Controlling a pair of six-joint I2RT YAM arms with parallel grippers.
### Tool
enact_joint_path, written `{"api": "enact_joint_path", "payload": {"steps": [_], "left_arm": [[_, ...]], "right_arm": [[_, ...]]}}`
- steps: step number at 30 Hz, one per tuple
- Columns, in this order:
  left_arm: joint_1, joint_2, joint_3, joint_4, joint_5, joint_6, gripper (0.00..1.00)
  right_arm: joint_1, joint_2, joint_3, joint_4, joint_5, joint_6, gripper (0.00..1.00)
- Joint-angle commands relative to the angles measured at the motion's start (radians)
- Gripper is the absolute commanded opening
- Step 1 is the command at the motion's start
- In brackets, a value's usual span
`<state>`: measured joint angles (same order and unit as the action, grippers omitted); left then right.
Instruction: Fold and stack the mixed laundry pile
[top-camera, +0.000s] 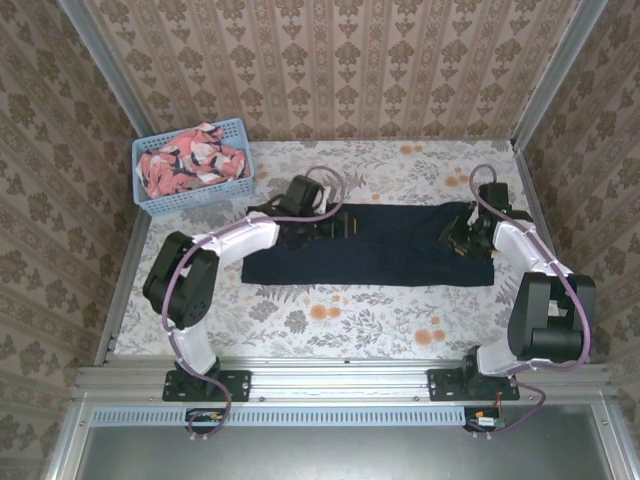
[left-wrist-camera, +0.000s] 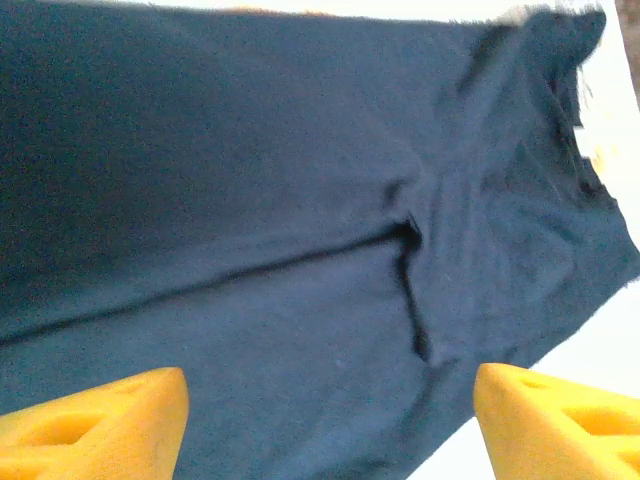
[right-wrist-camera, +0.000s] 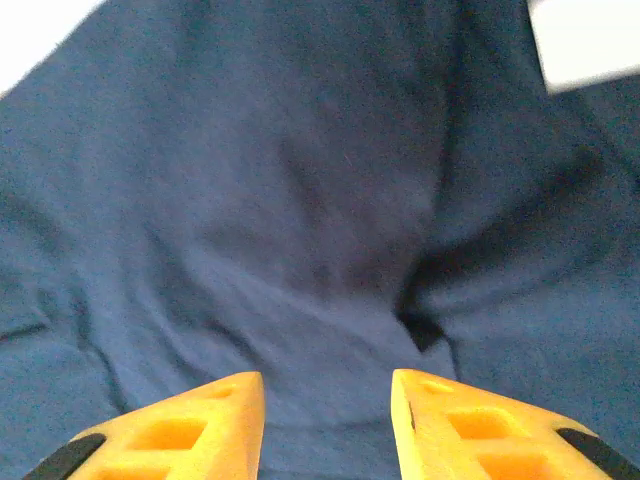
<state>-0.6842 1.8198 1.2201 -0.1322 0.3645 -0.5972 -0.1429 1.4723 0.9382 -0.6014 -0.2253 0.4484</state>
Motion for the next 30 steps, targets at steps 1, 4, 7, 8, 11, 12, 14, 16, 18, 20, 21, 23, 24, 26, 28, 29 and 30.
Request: {"api": "enact_joint_path", "payload": {"steps": [1, 4, 7, 8, 11, 12, 14, 16, 18, 20, 21, 23, 24, 26, 28, 29, 30], "left_arm": [[-0.050, 0.055, -0.004, 0.128, 0.077, -0.139, 0.73], [-0.115, 0.104, 0.035, 0.137, 0.078, -0.168, 0.68], [-0.163, 0.147, 0.067, 0.135, 0.074, -0.186, 0.64], [-0.175, 0.158, 0.077, 0.131, 0.069, -0.188, 0.63], [-0.197, 0.183, 0.095, 0.127, 0.058, -0.192, 0.61], [-0.201, 0.190, 0.100, 0.128, 0.055, -0.193, 0.60], [-0.209, 0.208, 0.115, 0.121, 0.053, -0.193, 0.59], [-0.217, 0.224, 0.134, 0.114, 0.051, -0.191, 0.58], [-0.222, 0.240, 0.151, 0.102, 0.041, -0.183, 0.57], [-0.221, 0.256, 0.163, 0.084, 0.029, -0.174, 0.57], [-0.221, 0.261, 0.166, 0.080, 0.024, -0.169, 0.57], [-0.223, 0.269, 0.176, 0.049, 0.012, -0.156, 0.56], [-0.224, 0.270, 0.184, 0.027, 0.004, -0.142, 0.56], [-0.228, 0.270, 0.200, -0.024, -0.017, -0.114, 0.57], [-0.229, 0.270, 0.200, -0.027, -0.016, -0.112, 0.57], [-0.230, 0.273, 0.201, -0.022, -0.009, -0.116, 0.57], [-0.233, 0.276, 0.203, -0.019, -0.004, -0.119, 0.56]], "right_arm": [[0.009, -0.045, -0.059, -0.028, 0.006, 0.012, 0.39], [0.009, -0.051, -0.093, -0.023, 0.067, 0.015, 0.39], [0.008, -0.045, -0.115, -0.004, 0.117, 0.012, 0.39], [0.007, -0.041, -0.122, 0.006, 0.125, 0.013, 0.39], [0.006, -0.035, -0.143, 0.047, 0.132, 0.021, 0.39], [0.007, -0.030, -0.147, 0.061, 0.120, 0.024, 0.39], [0.006, -0.018, -0.154, 0.098, 0.088, 0.033, 0.38], [0.007, -0.008, -0.161, 0.117, 0.057, 0.040, 0.36], [0.006, -0.006, -0.170, 0.131, 0.034, 0.050, 0.35], [0.007, -0.012, -0.182, 0.139, 0.030, 0.054, 0.34], [0.006, -0.014, -0.186, 0.139, 0.035, 0.054, 0.34], [0.006, -0.014, -0.189, 0.134, 0.048, 0.052, 0.34], [0.007, -0.013, -0.191, 0.136, 0.050, 0.052, 0.34], [0.008, -0.009, -0.193, 0.138, 0.049, 0.054, 0.34], [0.006, -0.004, -0.196, 0.145, 0.047, 0.059, 0.34], [0.006, -0.002, -0.196, 0.147, 0.047, 0.060, 0.34], [0.006, 0.000, -0.195, 0.149, 0.048, 0.061, 0.34]]}}
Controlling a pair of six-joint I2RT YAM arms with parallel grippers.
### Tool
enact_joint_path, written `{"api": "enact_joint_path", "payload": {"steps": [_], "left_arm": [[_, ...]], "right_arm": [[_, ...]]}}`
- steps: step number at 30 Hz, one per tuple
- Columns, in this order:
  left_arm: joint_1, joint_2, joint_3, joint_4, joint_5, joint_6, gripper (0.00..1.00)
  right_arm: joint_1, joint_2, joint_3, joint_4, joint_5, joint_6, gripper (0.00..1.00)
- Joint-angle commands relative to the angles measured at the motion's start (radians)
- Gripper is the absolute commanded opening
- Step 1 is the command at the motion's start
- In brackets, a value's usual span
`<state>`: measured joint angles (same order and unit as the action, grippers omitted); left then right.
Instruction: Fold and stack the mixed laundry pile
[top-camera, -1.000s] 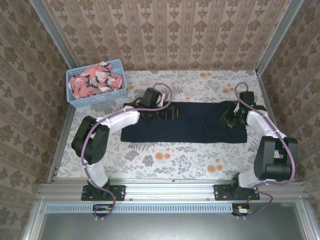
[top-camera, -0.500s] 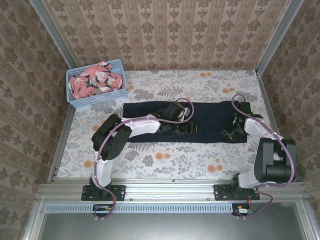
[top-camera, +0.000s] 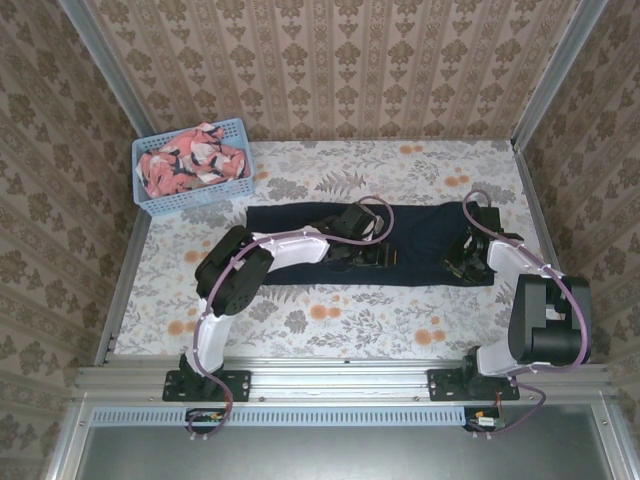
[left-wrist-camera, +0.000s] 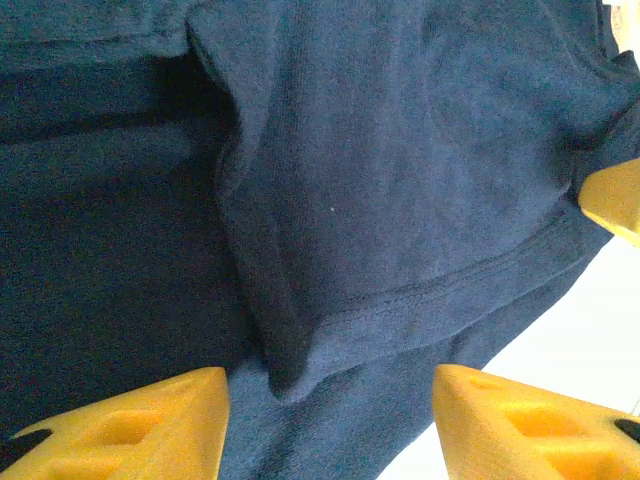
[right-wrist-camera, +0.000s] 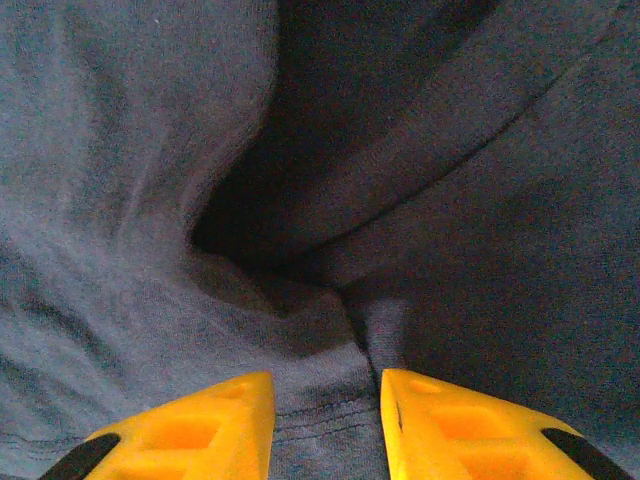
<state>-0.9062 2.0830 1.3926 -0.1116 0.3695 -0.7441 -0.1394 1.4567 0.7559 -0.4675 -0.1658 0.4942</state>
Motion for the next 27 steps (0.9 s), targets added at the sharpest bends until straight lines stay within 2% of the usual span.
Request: {"api": "enact_joint_path", "payload": {"steps": [1, 9, 11, 16, 21, 23, 27], "left_arm": [[-0.012, 0.018, 0.033, -0.039, -0.003, 0.028, 0.54], [-0.024, 0.046, 0.065, -0.027, 0.022, 0.022, 0.38], [-0.023, 0.048, 0.069, -0.035, 0.019, 0.028, 0.37], [-0.024, 0.031, 0.069, -0.091, -0.033, 0.068, 0.45], [-0.029, 0.057, 0.084, -0.104, -0.031, 0.076, 0.41], [-0.032, 0.069, 0.089, -0.105, -0.026, 0.074, 0.34], [-0.033, 0.072, 0.107, -0.098, -0.011, 0.073, 0.12]], "right_arm": [[0.003, 0.017, -0.014, 0.015, -0.011, 0.015, 0.34], [0.003, 0.018, -0.020, 0.018, -0.003, 0.015, 0.34], [0.003, 0.016, -0.020, 0.015, -0.002, 0.013, 0.34], [0.003, 0.012, -0.015, 0.013, -0.003, 0.014, 0.34], [0.003, 0.009, -0.015, 0.015, -0.005, 0.019, 0.34], [0.003, 0.002, -0.016, 0.015, -0.005, 0.020, 0.34], [0.003, -0.006, -0.017, 0.011, 0.003, 0.019, 0.34]]}}
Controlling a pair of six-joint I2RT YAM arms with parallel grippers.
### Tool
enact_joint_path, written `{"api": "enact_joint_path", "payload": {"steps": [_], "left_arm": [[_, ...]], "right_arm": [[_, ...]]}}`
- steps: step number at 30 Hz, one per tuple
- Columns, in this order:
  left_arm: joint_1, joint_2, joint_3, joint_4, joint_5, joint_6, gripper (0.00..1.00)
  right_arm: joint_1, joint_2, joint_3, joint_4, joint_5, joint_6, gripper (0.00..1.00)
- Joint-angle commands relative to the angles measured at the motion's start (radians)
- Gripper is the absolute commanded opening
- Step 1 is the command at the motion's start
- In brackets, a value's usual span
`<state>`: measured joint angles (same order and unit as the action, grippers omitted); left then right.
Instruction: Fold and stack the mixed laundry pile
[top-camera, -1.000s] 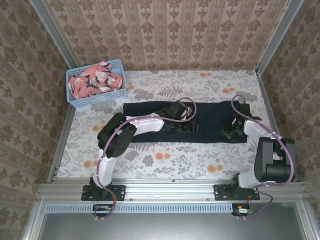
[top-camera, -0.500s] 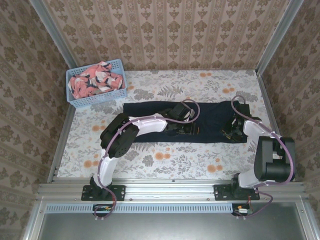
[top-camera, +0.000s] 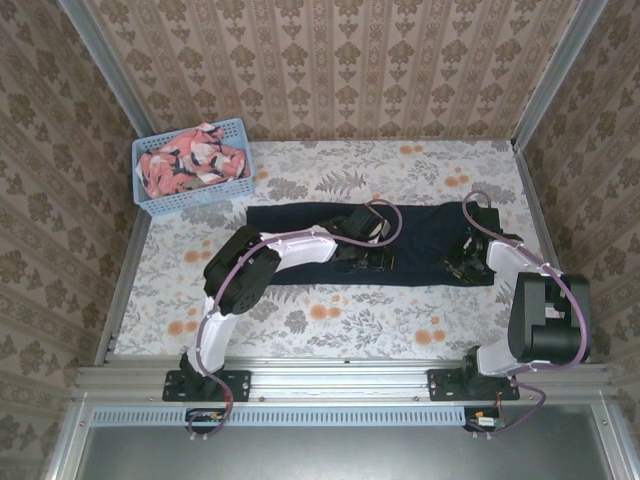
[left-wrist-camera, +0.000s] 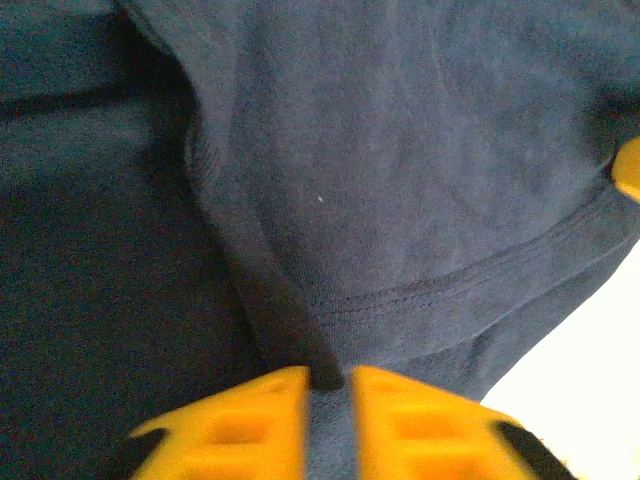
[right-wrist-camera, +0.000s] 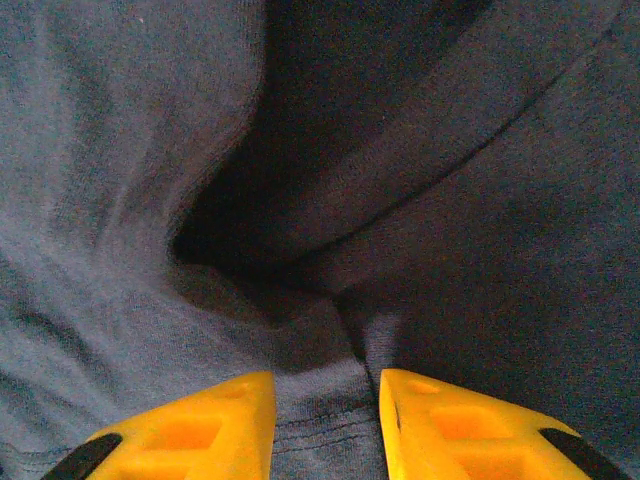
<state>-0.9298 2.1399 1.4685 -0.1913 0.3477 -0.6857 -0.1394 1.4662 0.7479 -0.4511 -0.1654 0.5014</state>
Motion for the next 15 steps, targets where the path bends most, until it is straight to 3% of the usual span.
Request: {"api": "enact_joint_path", "payload": {"steps": [1, 3, 13, 15], "left_arm": [[-0.008, 0.012, 0.035, -0.021, 0.012, 0.016, 0.07], [-0.006, -0.007, 0.045, -0.034, 0.010, 0.024, 0.00], [0.003, -0.175, -0.078, -0.050, 0.031, 0.005, 0.00], [0.005, -0.179, -0.103, -0.029, 0.031, -0.009, 0.00]], "right_arm": [[0.003, -0.014, -0.010, -0.006, 0.005, 0.011, 0.34], [0.003, -0.013, -0.012, -0.005, 0.010, 0.011, 0.34], [0.003, -0.058, 0.019, -0.041, 0.012, 0.005, 0.34], [0.002, -0.067, 0.012, -0.035, -0.009, 0.006, 0.28]]}}
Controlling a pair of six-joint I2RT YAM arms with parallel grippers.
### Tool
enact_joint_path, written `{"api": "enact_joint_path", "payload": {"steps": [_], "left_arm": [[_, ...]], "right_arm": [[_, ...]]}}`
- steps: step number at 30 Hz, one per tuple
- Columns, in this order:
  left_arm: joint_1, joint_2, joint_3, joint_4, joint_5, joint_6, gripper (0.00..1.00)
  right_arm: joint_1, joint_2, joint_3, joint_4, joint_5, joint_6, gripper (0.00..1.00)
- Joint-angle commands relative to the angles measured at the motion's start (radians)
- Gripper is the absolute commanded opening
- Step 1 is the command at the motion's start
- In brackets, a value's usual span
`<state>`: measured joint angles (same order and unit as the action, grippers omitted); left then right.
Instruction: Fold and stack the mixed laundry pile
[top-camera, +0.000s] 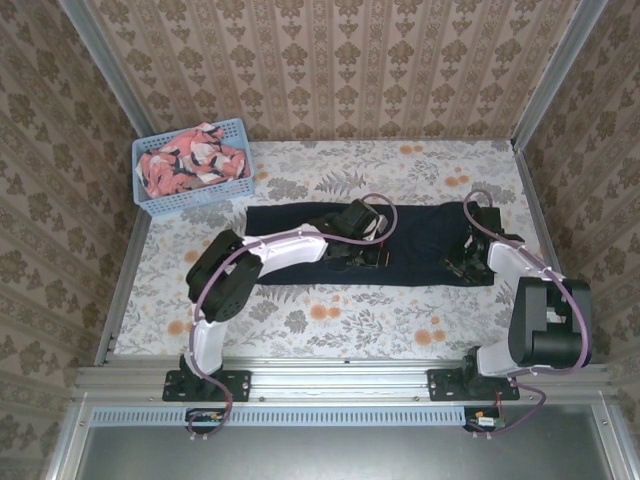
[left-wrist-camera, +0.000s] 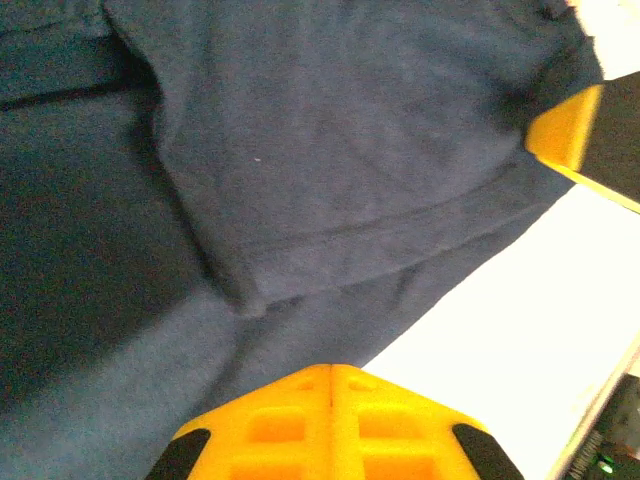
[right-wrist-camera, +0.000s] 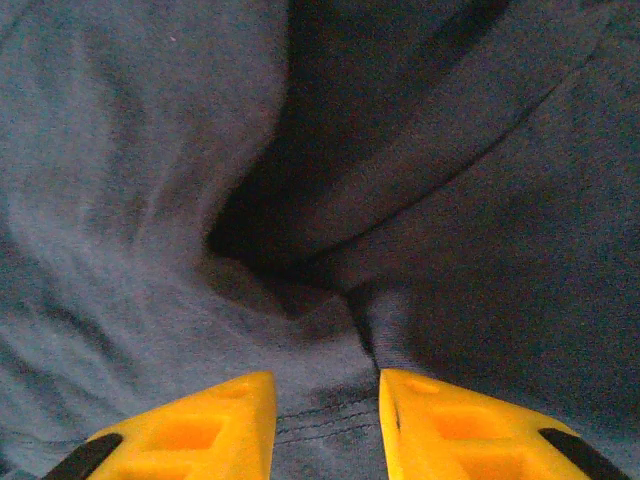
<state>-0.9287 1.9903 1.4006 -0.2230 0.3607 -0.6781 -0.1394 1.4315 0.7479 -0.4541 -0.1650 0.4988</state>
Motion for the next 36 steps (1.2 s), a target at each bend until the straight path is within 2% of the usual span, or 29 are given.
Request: {"api": "enact_joint_path", "payload": {"steps": [1, 2, 4, 6, 7, 8, 10, 11, 23, 28, 36], "left_arm": [[0.005, -0.026, -0.045, 0.014, 0.022, -0.025, 0.00], [0.008, -0.021, -0.052, 0.023, 0.024, -0.029, 0.00], [0.010, -0.009, -0.049, 0.032, 0.024, -0.032, 0.00], [0.011, 0.006, -0.041, 0.036, 0.021, -0.029, 0.00], [0.011, 0.014, -0.035, 0.037, 0.015, -0.027, 0.04], [0.011, 0.022, -0.031, 0.038, 0.012, -0.029, 0.13], [0.010, 0.038, -0.024, 0.044, 0.008, -0.031, 0.31], [0.008, 0.046, -0.021, 0.047, 0.007, -0.034, 0.35], [0.005, 0.129, 0.056, 0.047, 0.000, -0.044, 0.36], [0.008, 0.123, 0.067, 0.030, -0.030, -0.033, 0.39], [0.004, 0.190, 0.101, 0.031, -0.026, -0.034, 0.38]], "right_arm": [[0.001, -0.033, 0.005, -0.024, -0.023, 0.009, 0.23], [0.002, -0.033, -0.003, -0.019, -0.028, 0.011, 0.20], [0.001, -0.023, -0.011, -0.020, -0.022, 0.009, 0.19], [0.004, -0.013, -0.013, -0.032, -0.001, 0.008, 0.27], [0.004, -0.014, -0.014, -0.037, 0.008, 0.008, 0.32], [0.003, -0.015, -0.017, -0.038, 0.012, 0.007, 0.35], [0.004, -0.013, -0.019, -0.038, 0.010, 0.005, 0.36], [0.005, -0.011, -0.021, -0.036, 0.010, 0.004, 0.36], [0.004, 0.030, -0.035, 0.006, 0.008, 0.009, 0.26], [0.004, 0.018, -0.036, 0.011, 0.007, 0.010, 0.08], [0.005, -0.024, -0.023, -0.008, -0.006, 0.014, 0.06]]}}
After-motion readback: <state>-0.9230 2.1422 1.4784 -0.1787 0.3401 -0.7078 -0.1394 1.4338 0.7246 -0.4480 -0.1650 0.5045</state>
